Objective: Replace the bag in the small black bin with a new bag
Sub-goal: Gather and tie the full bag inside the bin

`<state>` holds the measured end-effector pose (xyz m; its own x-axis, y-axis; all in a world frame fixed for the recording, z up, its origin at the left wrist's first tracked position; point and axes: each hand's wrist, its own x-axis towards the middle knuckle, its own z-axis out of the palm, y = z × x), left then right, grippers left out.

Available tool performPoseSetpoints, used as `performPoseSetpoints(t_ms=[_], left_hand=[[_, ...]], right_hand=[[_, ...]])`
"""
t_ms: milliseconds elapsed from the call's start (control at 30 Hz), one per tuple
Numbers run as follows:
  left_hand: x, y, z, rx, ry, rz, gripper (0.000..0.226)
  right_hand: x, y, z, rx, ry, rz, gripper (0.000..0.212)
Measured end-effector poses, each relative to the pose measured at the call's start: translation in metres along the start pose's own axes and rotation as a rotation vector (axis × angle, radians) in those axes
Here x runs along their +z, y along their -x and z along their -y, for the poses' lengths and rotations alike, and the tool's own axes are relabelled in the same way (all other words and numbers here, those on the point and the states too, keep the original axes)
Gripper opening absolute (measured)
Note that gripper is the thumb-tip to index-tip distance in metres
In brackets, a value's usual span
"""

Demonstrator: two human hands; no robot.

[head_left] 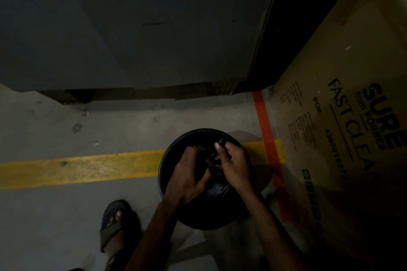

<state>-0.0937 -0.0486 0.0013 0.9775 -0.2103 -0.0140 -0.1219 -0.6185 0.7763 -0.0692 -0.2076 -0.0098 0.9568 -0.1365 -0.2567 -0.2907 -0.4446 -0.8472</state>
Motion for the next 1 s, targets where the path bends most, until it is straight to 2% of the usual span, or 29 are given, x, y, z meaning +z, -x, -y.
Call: performPoseSetpoints(t_ms=[67,200,367,500,567,633,700,767,800,933,1000], left_hand=[[0.003,0.004,0.004,-0.021,-0.03,-0.043,0.047],[0.004,0.006,0.002,-0.036,-0.09,-0.116,0.043],[0.004,0.006,-0.003,0.001,-0.124,-0.081,0.039],[-0.004,-0.005,-0.004,0.019,-0.066,-0.071,0.025],[-0.007,-0.011,-0.011,-0.112,0.044,-0.092,0.017],[-0.009,-0.017,-0.017,-0.353,0.257,-0.024,0.018],[-0.015,-0.025,-0.019,-0.639,0.575,0.058,0.018],[-0.024,-0.034,-0.024,-0.968,1.049,0.1,0.014],[-0.029,-0.037,-0.026,-1.056,1.182,0.113,0.016],[-0.033,-0.041,-0.03,-1.094,1.127,0.167,0.023],[-0.034,-0.04,-0.033,-1.094,1.088,0.201,0.023]], right_hand=[[0.002,-0.001,0.001,0.037,-0.011,-0.009,0.045],[0.006,-0.004,0.002,0.099,-0.05,-0.03,0.04],[0.009,-0.012,0.001,0.149,-0.054,0.011,0.023],[0.005,-0.016,0.001,0.144,-0.011,0.095,0.012],[0.003,-0.017,0.003,0.118,0.003,0.119,0.011],[0.0,-0.015,0.007,0.107,-0.065,0.146,0.012],[-0.006,-0.01,0.013,0.07,-0.205,0.239,0.011],[-0.011,-0.004,0.016,0.006,-0.29,0.363,0.012],[-0.011,-0.002,0.014,-0.009,-0.295,0.399,0.012],[-0.004,0.0,0.004,-0.037,-0.155,0.363,0.017],[-0.005,0.003,0.006,-0.069,-0.195,0.352,0.025]])
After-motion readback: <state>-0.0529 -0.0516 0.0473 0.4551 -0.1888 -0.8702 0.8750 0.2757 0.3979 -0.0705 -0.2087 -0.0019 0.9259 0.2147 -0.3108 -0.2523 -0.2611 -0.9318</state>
